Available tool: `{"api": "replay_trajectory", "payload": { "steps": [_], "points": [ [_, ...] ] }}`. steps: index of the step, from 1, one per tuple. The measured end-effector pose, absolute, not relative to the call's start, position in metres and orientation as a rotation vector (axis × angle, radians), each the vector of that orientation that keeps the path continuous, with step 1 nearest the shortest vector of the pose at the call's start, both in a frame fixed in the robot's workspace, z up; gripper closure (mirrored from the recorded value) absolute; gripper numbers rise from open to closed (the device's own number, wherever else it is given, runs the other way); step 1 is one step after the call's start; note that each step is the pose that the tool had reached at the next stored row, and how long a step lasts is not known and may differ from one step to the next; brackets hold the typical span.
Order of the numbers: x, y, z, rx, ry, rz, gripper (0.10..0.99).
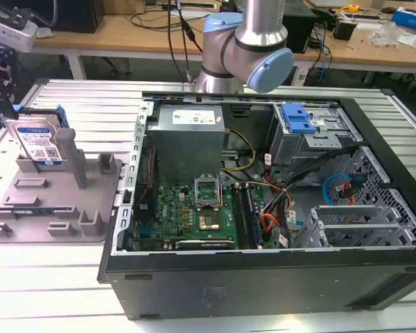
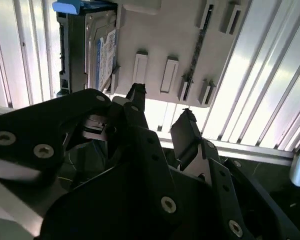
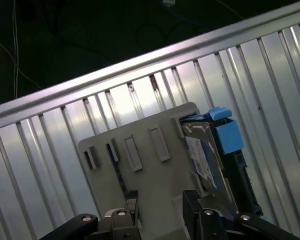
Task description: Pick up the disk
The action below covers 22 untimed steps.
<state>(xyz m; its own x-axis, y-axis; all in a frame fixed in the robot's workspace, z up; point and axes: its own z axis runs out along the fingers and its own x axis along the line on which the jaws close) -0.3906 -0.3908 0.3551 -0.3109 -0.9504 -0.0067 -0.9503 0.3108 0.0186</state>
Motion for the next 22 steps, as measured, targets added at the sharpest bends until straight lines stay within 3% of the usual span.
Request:
{"api": "replay_trajectory", "payload": {
  "steps": [17,22],
  "points": [
    [-0.390,-0.390,0.353,2.113,-2.315,-0.025,0.604],
    [-0.392,-0.349,0.353,2.111,-2.314,-0.022,0.604]
  ]
}}
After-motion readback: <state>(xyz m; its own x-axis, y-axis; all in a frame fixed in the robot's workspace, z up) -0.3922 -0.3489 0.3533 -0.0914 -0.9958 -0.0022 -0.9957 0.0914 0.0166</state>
